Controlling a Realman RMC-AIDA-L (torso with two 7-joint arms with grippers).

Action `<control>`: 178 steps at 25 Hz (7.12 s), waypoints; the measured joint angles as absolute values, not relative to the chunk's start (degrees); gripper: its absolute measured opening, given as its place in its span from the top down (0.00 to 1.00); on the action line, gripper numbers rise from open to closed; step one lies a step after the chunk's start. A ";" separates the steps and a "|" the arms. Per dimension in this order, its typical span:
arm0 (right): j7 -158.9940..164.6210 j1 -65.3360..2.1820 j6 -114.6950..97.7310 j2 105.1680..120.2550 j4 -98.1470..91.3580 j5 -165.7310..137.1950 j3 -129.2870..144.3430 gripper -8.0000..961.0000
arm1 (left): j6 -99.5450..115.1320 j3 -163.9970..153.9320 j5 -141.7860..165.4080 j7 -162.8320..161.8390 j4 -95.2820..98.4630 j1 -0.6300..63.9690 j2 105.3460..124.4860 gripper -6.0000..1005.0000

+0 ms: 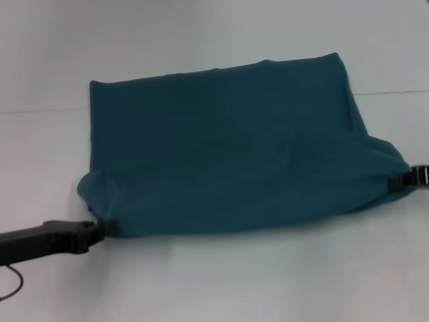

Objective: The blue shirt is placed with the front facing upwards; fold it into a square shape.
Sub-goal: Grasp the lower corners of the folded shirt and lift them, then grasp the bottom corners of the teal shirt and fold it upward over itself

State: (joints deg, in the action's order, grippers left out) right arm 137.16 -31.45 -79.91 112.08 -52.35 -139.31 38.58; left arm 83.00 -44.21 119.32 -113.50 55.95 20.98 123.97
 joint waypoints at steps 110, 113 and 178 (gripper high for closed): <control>130.81 -19.36 -97.32 114.97 -52.20 -139.21 29.00 0.93 | 97.20 -34.85 122.51 -111.94 56.42 13.77 124.54 0.98; 130.80 -19.22 -97.32 114.97 -52.20 -139.21 28.94 0.93 | 97.20 -34.89 122.52 -111.95 56.34 13.78 124.54 0.98; 124.25 -11.19 -113.32 114.01 -53.36 -138.20 16.00 0.91 | 114.81 -29.18 122.68 -115.58 54.85 7.51 124.60 0.98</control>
State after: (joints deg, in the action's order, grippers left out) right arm 124.25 -11.19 -113.32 114.01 -53.36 -138.20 16.00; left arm 114.81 -29.18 122.68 -115.58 54.85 7.51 124.60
